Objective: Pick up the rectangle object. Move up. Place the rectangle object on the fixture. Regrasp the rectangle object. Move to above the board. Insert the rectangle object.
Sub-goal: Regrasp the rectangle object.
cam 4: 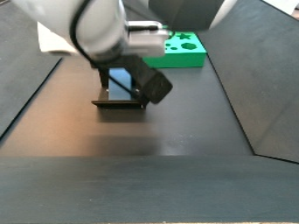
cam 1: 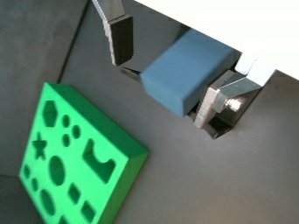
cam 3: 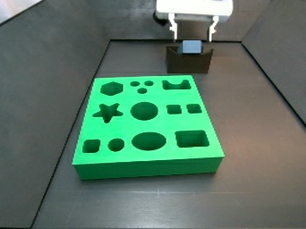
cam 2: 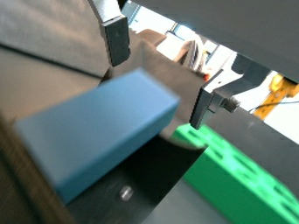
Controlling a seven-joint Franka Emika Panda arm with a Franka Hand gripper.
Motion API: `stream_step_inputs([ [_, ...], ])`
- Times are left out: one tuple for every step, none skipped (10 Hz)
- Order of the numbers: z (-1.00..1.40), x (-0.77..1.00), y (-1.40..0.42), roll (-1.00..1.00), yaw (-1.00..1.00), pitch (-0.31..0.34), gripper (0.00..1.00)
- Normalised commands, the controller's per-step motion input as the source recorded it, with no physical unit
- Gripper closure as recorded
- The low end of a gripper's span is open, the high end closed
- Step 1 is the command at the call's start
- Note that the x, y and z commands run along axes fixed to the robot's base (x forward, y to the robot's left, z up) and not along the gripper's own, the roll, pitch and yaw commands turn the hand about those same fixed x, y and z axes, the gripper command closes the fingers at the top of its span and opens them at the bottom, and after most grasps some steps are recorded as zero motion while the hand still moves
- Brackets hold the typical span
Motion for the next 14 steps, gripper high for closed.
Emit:
stream_step_inputs([
  [1.0, -0.02, 0.0, -0.01, 0.04, 0.002, 0.0],
  [1.0, -0.03, 0.0, 0.02, 0.04, 0.025, 0.0],
  [0.83, -0.03, 0.0, 0.04, 0.03, 0.052, 0.0],
  [0.64, -0.03, 0.0, 0.05, 0.02, 0.069, 0.0],
  [0.46, -0.03, 0.0, 0.05, 0.01, 0.082, 0.0],
  [0.28, -0.02, 0.0, 0.05, -0.01, 0.087, 0.0],
  [0.58, -0.11, -0.76, 1.0, 0.02, 0.058, 0.0],
  [0.52, -0.1, -0.72, 1.0, 0.02, 0.056, 0.0],
  [0.46, -0.1, -0.65, 1.0, 0.02, 0.05, 0.0],
  [0.24, -0.12, -0.45, 1.0, 0.02, 0.038, 0.0],
  [0.03, -0.09, -0.24, 1.0, 0.02, 0.031, 0.0],
  [0.0, -0.05, -0.07, 1.0, 0.02, 0.03, 0.0],
  [0.02, -0.04, -0.02, 1.0, 0.02, 0.031, 0.0],
  [0.01, -0.03, -0.03, 1.0, 0.02, 0.029, 0.0],
])
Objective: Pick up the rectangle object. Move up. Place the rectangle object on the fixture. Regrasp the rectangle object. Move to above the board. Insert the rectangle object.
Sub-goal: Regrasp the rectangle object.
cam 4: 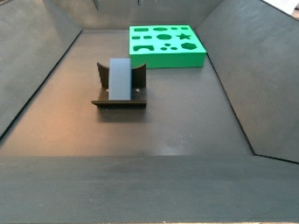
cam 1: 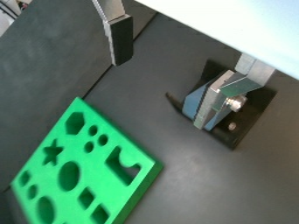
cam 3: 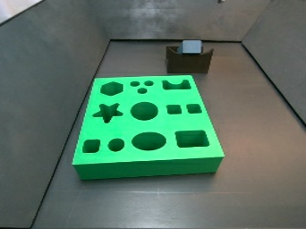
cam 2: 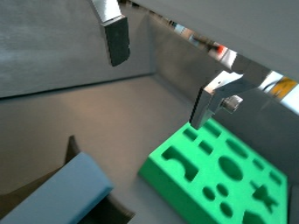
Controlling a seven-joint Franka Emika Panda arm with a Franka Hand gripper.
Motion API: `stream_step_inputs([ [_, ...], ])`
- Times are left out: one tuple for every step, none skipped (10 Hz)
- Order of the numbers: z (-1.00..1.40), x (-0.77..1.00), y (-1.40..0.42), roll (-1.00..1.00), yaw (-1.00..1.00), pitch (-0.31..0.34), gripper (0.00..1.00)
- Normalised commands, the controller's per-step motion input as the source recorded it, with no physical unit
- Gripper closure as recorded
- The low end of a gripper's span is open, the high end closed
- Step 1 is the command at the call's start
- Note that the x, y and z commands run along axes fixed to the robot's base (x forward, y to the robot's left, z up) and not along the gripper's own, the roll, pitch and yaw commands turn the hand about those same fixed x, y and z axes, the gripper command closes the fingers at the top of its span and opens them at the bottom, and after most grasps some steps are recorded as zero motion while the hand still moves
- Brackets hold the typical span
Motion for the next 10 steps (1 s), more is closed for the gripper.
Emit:
stream_step_inputs([
  [0.01, -0.04, -0.03, 1.0, 0.02, 0.024, 0.0],
  [0.01, -0.04, -0.03, 1.0, 0.02, 0.019, 0.0],
  [0.01, -0.05, -0.03, 1.0, 0.02, 0.016, 0.0],
  [0.01, -0.05, -0.02, 1.0, 0.02, 0.006, 0.0],
  [0.01, -0.05, -0.02, 1.0, 0.02, 0.002, 0.0],
  [0.01, -0.05, -0.02, 1.0, 0.02, -0.005, 0.0],
  [0.01, -0.04, -0.02, 1.0, 0.02, -0.014, 0.0],
  [0.0, -0.03, -0.02, 1.0, 0.02, -0.02, 0.0],
  [0.0, -0.03, -0.02, 1.0, 0.02, -0.023, 0.0],
  [0.01, -0.02, -0.02, 1.0, 0.02, -0.023, 0.0],
])
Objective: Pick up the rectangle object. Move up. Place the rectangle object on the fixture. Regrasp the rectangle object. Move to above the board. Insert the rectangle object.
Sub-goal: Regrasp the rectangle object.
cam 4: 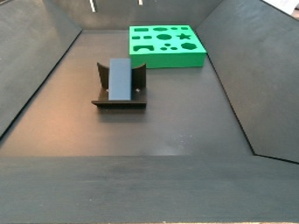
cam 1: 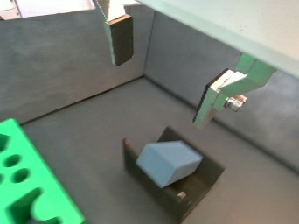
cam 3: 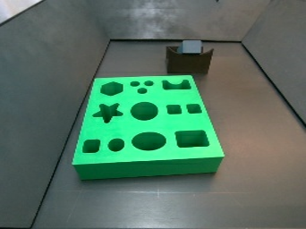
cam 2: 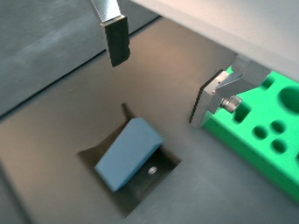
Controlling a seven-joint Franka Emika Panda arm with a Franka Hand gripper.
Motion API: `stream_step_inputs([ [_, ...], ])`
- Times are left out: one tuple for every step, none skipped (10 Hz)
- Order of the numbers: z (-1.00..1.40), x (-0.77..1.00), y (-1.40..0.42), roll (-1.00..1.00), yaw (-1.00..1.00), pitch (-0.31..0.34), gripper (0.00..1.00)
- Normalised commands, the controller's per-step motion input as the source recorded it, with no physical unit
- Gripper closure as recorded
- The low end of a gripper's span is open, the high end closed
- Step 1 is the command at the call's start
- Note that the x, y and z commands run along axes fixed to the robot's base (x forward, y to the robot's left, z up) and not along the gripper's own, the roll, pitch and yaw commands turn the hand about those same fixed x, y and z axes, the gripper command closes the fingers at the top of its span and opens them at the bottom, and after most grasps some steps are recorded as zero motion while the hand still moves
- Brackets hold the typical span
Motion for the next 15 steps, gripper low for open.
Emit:
stream_step_inputs([
  [0.01, -0.02, -0.02, 1.0, 0.02, -0.021, 0.0],
  [0.01, -0.01, -0.02, 1.0, 0.02, -0.017, 0.0],
  [0.0, 0.01, -0.02, 1.0, 0.02, -0.01, 0.0],
  [-0.01, 0.02, -0.02, 1.0, 0.03, -0.002, 0.0],
  [0.0, 0.03, -0.02, 1.0, 0.03, 0.011, 0.0],
  [-0.01, 0.04, -0.02, 1.0, 0.03, 0.019, 0.0],
  [-0.01, 0.06, -0.03, 1.0, 0.04, 0.043, 0.0],
  [-0.01, 0.07, -0.03, 1.0, 0.04, 0.065, 0.0],
  [-0.01, 0.08, -0.03, 1.0, 0.06, 0.111, 0.0],
  [-0.01, 0.09, -0.04, 0.93, 0.07, 0.126, 0.0],
  [-0.01, 0.09, -0.04, 0.66, 0.1, 0.131, 0.0],
  [-0.01, 0.09, -0.04, 0.47, 0.12, 0.128, 0.0],
  [-0.01, 0.09, -0.03, 0.25, 0.14, 0.113, 0.0],
  [-1.0, 0.03, 0.08, 0.07, 0.12, 0.091, 0.0],
  [-1.0, 0.04, 0.08, 0.03, 0.14, 0.043, 0.0],
])
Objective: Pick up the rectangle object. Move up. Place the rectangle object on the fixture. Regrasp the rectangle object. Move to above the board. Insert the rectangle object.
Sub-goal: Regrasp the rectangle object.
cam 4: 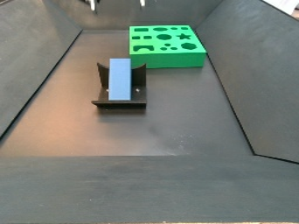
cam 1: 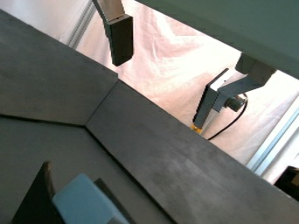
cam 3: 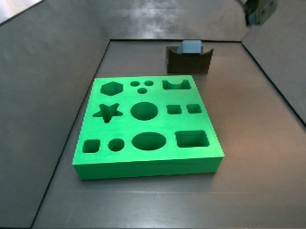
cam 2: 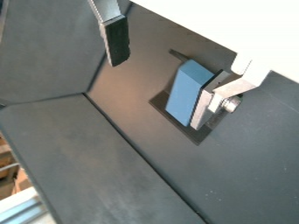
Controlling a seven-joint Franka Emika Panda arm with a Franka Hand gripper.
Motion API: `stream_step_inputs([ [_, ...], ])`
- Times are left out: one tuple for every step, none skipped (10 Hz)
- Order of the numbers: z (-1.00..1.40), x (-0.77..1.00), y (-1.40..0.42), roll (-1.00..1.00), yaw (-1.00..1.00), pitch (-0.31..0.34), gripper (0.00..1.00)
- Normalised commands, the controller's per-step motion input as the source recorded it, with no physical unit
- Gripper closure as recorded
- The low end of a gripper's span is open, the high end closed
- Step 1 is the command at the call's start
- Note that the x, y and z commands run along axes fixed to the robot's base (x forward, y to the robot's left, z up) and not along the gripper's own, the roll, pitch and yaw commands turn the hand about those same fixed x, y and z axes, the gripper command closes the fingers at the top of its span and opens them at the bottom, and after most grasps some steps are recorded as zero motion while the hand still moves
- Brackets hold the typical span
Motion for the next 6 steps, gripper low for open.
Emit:
stream_step_inputs([
  [-1.0, 0.05, 0.07, 0.03, 0.14, 0.015, 0.0],
  [-1.0, 0.05, 0.07, 0.03, 0.13, -0.026, 0.0],
  [-1.0, 0.06, 0.06, 0.04, 0.12, -0.044, 0.0],
  [-1.0, 0.07, 0.06, 0.05, 0.09, -0.073, 0.0],
  [-1.0, 0.08, 0.05, 0.07, 0.06, -0.091, 0.0],
  [-1.0, 0.1, 0.05, 0.07, 0.04, -0.091, 0.0],
])
